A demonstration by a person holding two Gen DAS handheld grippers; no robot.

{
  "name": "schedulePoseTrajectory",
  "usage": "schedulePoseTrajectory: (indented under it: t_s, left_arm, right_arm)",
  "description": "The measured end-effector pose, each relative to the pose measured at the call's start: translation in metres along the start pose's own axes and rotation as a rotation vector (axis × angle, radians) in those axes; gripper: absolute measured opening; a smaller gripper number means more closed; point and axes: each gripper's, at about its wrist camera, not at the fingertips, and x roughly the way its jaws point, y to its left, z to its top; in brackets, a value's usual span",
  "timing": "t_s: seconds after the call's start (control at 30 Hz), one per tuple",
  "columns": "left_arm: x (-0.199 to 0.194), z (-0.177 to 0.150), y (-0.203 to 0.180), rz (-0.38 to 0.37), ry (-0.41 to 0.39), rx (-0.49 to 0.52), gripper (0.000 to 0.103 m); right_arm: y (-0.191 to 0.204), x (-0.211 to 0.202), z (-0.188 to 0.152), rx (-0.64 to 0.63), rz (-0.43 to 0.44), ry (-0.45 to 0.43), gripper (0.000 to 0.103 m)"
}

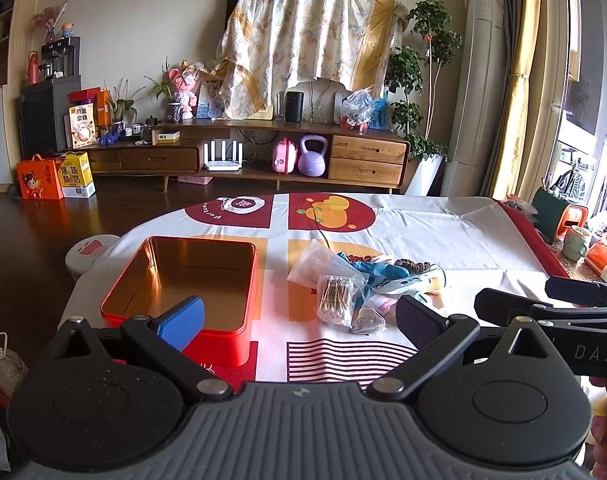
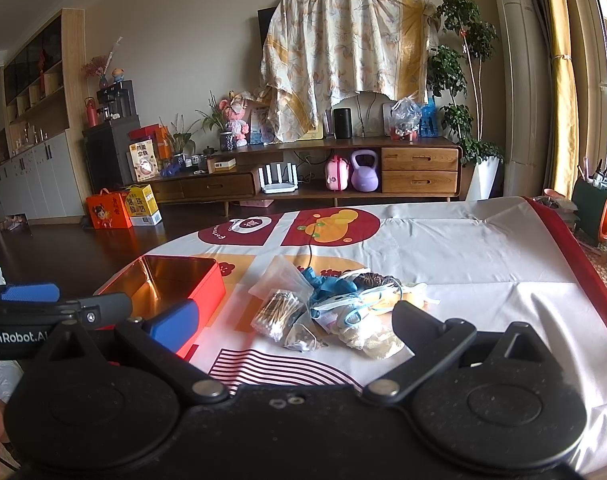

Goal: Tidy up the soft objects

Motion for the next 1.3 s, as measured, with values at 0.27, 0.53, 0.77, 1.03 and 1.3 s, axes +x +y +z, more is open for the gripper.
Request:
schedulePoseTrajectory:
  t_s: [0.27, 0.53, 0.77, 1.03, 1.3]
  left_arm:
    - [-0.001, 0.0, 0.0, -0.002, 0.003, -0.002, 0.103]
    - [0.0, -0.004, 0.004, -0.012, 0.018, -0.008, 0.103]
    - [0.034, -0.001, 0.005, -0.003, 0.041, -0.028, 0.103]
    - [0.073, 0.007, -0.001, 0.018, 0.077, -0.01, 0.103]
    - [0.115, 0.012, -0.01, -0.024, 0.123, 0.012, 0.103]
  right_arm:
    - [0.0, 0.001, -0.001, 0.001, 0.0, 0.001, 0.103]
    - [0.001, -0.002, 0.003, 0.002, 0.0, 0.003, 0.103]
    - [-0.012, 0.013, -0.007, 0.006, -0.021, 0.02, 0.103]
    - [-0.039, 0.053, -0.012, -0.003, -0.033, 0.07, 0.102]
    - [-0.053, 0.083, -0.012, -0.093, -0.037, 0.119, 0.098]
